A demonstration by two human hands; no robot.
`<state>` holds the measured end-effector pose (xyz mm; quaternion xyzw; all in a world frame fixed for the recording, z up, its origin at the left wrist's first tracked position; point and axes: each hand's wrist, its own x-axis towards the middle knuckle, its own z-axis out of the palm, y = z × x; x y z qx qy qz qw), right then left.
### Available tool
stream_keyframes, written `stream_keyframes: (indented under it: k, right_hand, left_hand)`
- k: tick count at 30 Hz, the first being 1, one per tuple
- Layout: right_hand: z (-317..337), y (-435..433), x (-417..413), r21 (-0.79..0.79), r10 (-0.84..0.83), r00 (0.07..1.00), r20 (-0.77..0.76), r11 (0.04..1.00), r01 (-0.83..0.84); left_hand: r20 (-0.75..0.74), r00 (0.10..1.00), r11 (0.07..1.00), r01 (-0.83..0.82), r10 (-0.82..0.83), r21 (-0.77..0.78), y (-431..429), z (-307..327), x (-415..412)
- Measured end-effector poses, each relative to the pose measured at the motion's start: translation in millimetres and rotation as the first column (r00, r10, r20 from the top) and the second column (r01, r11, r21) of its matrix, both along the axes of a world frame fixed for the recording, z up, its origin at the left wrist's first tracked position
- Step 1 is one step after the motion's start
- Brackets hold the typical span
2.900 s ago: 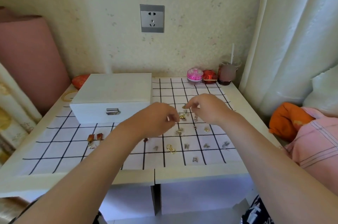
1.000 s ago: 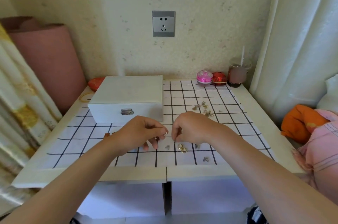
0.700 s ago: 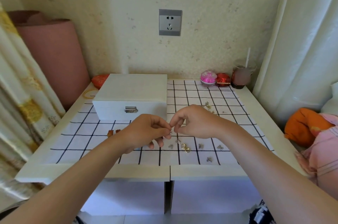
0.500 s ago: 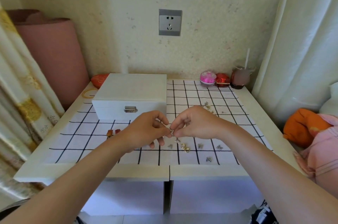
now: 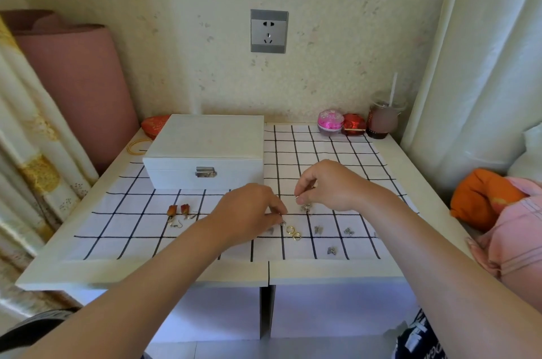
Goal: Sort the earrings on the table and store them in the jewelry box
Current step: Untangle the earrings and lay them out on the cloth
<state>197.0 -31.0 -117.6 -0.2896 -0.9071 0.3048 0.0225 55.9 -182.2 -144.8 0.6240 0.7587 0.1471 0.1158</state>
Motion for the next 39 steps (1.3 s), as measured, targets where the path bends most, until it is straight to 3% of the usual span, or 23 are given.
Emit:
stream_keyframes:
  k: [6,13,21,27,33,39]
  right_hand:
    - [-4,1,1,0.033,0.034,0.999,0.033,0.999,-0.035]
    - [-15,-20,-12,0.067,0.148,0.987,0.07,0.986,-0.152]
    - [-12,-23,-17,0.033,0.185,0.979,0.082,0.982,-0.188]
    - [0,19,17,0.15,0.008,1.0,0.024,0.989,-0.011]
    - [-9,34,42,0.165,-0.03,0.998,0.055,0.986,0.02]
    - [-13,46,56,0.132,-0.065,0.998,0.014,0.989,0.063]
  left_hand:
    - [-0.028,0.999,0.998,0.017,-0.019,-0.065,17,1,10]
    - [0.012,1.0,0.983,-0.021,0.019,0.185,3,20,-11]
    - [0.113,0.99,0.973,-0.111,0.09,0.2,-2,28,-18]
    - [0.022,0.999,0.987,0.04,-0.044,0.157,28,21,18]
    - [-0.106,0.965,0.967,0.245,-0.238,0.063,58,8,55]
    - [-0.165,0.94,0.954,0.295,-0.299,-0.048,70,-1,65]
